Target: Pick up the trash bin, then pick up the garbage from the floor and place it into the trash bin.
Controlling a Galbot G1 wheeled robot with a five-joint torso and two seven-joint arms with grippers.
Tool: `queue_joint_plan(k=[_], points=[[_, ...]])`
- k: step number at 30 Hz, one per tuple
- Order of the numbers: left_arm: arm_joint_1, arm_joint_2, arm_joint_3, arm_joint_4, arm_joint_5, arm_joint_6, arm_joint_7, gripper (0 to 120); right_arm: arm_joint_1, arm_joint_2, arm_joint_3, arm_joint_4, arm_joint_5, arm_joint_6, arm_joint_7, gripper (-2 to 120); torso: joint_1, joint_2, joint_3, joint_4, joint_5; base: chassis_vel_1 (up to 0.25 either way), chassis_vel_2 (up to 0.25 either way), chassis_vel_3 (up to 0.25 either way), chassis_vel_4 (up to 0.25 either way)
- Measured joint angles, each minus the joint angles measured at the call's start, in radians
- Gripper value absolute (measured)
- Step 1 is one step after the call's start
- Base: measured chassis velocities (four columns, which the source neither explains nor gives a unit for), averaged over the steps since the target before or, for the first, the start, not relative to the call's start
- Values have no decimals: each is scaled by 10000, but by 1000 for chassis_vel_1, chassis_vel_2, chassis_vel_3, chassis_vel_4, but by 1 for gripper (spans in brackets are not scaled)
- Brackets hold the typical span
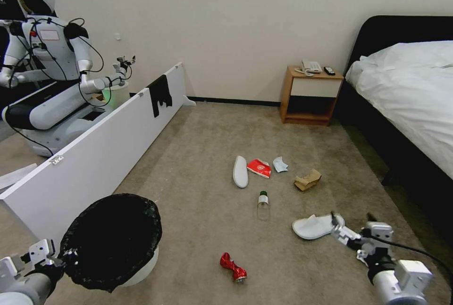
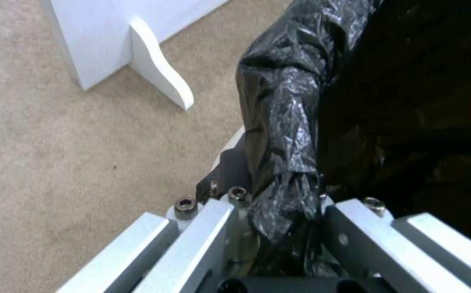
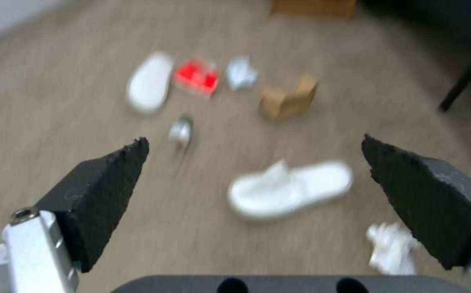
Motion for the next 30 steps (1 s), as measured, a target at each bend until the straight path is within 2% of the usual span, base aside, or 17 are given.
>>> queue_joint_plan(k=[2, 8, 16, 18, 21, 30], points=[[20, -123, 29, -25, 101, 0, 5, 1, 325, -982, -593, -280, 1093, -815, 409, 100, 0, 0, 0, -1, 0, 0, 0, 0, 0], [51, -304, 37, -28, 261, 0, 13, 1, 1019, -1643, -1462, -777, 2289, -1641, 636, 100, 0, -2, 0, 0, 0, 0, 0, 0, 0], [75, -529, 81, -9, 472, 0, 74, 1, 1617, -1871, -2484, -1037, 3411, -2447, 924, 100, 0, -2, 0, -1, 0, 0, 0, 0, 0], [74, -572, 93, 43, 571, 0, 133, 1, 1891, -1872, -2886, -1032, 4187, -3033, 1125, 100, 0, -2, 0, -2, 0, 0, 0, 0, 0], [58, -580, 96, 94, 622, 0, 156, 1, 2167, -1875, -3270, -1080, 4612, -3353, 1248, 100, 0, -2, 0, -1, -2, 0, 0, 0, 0], [41, -648, 81, 168, 718, 0, 227, 1, 2839, -1964, -4328, -1587, 4838, -3438, 1354, 100, 0, -2, 0, -1, -1, 0, 0, 0, 0]])
